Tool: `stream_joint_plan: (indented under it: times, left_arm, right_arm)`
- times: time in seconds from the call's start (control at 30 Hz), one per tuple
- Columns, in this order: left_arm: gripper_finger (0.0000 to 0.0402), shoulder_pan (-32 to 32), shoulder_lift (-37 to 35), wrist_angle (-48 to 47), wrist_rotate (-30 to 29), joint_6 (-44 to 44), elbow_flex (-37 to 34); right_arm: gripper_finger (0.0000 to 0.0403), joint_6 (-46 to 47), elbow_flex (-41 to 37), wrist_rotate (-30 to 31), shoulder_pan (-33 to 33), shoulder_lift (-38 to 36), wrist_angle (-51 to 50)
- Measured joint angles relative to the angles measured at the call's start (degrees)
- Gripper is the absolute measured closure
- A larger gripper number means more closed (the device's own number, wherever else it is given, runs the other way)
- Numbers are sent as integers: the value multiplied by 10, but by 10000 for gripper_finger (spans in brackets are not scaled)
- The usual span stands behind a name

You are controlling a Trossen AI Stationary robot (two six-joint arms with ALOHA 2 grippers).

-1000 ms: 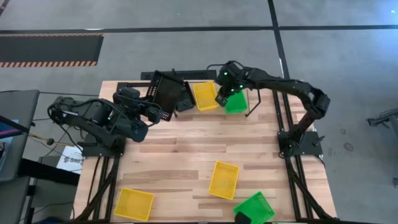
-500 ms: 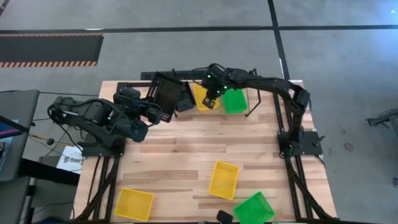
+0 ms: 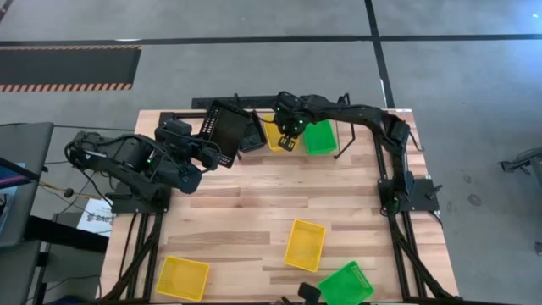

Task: Stack baskets on shelf by color
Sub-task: Stack the black bin on top of the black bin on the shelf

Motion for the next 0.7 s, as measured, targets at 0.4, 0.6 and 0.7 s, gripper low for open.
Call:
stream_joint_plan:
  times: [0.4,0.6,0.7]
  left_arm:
    - [401,0,0,0,1,0,0]
    - [401,0,0,0,10,0,0]
    - [401,0,0,0,10,4,0]
  right_arm:
    - [403,3,0,50,-17,-21,-55]
    - [403,3,0,59,-12,-21,-57]
    - [403,4,6,60,-2,-21,-49]
